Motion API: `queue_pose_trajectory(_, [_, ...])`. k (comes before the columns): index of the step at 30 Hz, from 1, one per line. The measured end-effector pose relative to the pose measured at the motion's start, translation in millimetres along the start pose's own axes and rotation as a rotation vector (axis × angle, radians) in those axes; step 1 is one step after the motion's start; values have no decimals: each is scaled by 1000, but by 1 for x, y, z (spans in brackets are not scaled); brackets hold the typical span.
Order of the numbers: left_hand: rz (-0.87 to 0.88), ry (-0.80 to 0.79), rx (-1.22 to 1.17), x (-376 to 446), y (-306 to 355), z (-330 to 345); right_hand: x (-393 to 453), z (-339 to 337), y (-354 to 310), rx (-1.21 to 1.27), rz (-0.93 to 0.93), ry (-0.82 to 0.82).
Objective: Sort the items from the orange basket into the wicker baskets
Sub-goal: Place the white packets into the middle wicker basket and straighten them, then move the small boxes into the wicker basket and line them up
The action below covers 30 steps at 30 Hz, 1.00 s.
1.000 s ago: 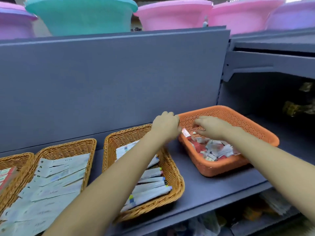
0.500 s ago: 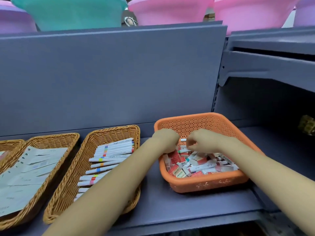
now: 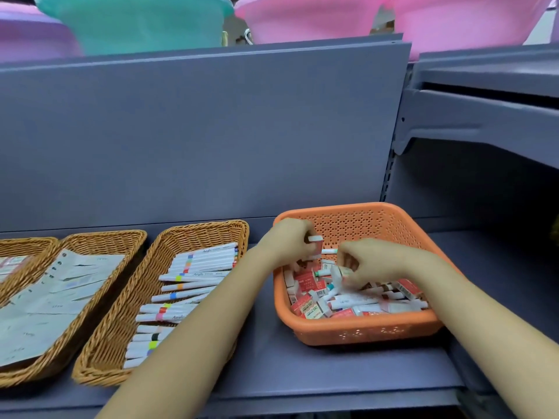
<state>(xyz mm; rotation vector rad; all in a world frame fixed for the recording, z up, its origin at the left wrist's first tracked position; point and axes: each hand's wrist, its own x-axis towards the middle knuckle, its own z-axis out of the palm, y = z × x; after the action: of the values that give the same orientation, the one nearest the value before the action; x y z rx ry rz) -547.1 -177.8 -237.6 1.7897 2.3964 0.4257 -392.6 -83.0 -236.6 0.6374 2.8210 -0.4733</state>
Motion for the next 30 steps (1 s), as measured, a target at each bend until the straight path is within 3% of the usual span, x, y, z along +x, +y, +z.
queue_pose_trajectory(6, [-35,194,-867,-31,-4,-23,-24,-26,-18,241,-62,528])
queue_pose_trajectory(10, [-19,345,-1185,-63,2,-40,-33,-31,-48,356,-144,745])
queue_pose_trajectory(16, [-71,493,-1167,-108,-11,-48,-24,-22,-86,355,-329,861])
queue_pose_trajectory(24, [-233,549,-1172,-173,-58,-57,-9,-1,-152,389,-501,783])
queue_pose_trajectory(30, [-336,573,-1203,-225,-113,-72,5,20,-229,394,-523,750])
